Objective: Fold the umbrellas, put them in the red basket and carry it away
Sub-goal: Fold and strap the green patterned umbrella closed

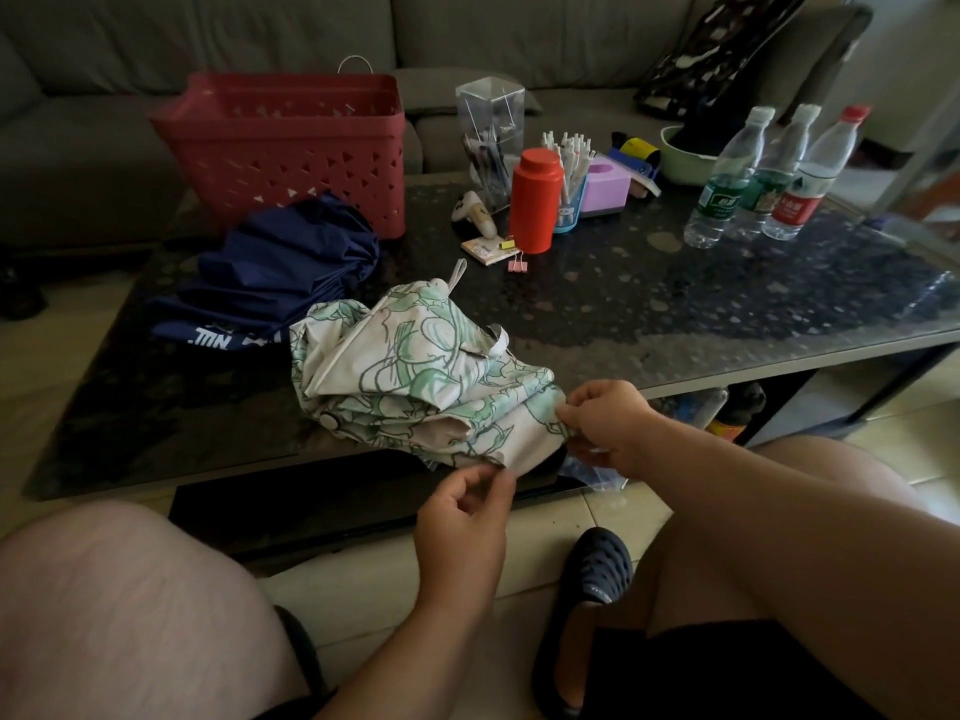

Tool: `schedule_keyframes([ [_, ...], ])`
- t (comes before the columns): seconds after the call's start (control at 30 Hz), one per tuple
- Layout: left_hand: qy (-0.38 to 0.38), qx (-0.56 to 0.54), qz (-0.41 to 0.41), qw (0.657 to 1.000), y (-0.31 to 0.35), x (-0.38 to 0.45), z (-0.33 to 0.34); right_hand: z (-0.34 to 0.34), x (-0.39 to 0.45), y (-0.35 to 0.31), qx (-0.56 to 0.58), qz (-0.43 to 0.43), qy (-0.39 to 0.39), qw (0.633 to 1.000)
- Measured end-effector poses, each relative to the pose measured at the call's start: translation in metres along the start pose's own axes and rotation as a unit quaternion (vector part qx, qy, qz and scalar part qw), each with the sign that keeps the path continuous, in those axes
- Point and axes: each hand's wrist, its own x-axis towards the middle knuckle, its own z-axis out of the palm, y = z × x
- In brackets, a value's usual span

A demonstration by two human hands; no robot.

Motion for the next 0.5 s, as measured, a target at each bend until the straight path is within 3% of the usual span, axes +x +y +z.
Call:
schedule_keyframes([
  [0.13, 0.042, -0.047, -0.027, 0.998, 0.013, 0.009, -0.008, -0.009, 0.005, 0.002, 0.023, 0.021, -0.015, 0.999],
  [0.27, 0.080, -0.082, -0.073, 0.991, 0.019, 0.022, -0.009, 0.002, -0.009, 0.004, 0.190, 0.133, -0.075, 0.970],
  [0.5, 0.084, -0.086, -0.049, 0.992, 0.013, 0.023, -0.009, 0.050, -0.042, 0.039, 0.153, 0.170, -0.225, 0.947],
])
